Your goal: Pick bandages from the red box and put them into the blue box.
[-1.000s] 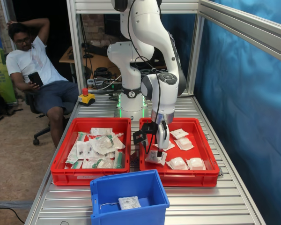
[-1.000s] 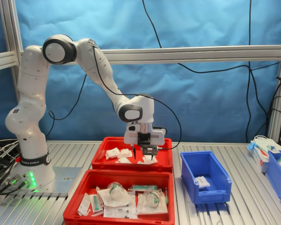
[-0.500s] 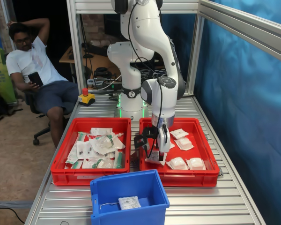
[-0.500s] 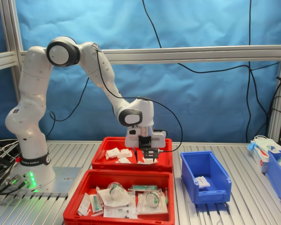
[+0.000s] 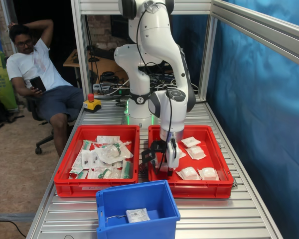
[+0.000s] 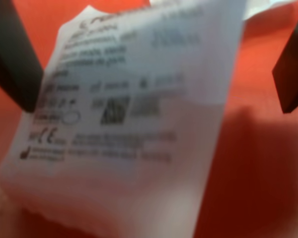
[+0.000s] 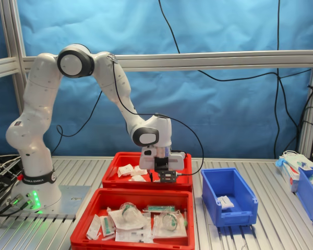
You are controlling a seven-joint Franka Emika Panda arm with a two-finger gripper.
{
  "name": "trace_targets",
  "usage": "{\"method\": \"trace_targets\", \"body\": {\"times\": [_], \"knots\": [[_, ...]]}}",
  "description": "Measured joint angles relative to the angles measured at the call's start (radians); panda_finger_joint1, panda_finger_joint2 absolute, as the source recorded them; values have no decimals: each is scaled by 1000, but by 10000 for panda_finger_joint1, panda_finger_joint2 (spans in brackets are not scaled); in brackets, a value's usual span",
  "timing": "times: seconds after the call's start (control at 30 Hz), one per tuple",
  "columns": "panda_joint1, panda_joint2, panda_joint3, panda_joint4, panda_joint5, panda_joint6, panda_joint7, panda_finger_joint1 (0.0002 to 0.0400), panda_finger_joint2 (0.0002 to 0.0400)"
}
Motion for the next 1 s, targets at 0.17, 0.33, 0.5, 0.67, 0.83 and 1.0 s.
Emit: {"method": "trace_targets", "body": {"times": [0.17, 0.33, 0.5, 0.67, 0.83, 1.0], "knots": [[0, 24, -3, 15, -2, 3, 0, 400, 400], [0, 43, -6, 22, -4, 5, 0, 400, 400], [0, 47, -7, 26, -5, 6, 0, 400, 400], [0, 50, -8, 31, -6, 6, 0, 400, 400], [0, 51, -8, 32, -6, 7, 0, 400, 400], [0, 52, -8, 33, -6, 7, 0, 400, 400]]}}
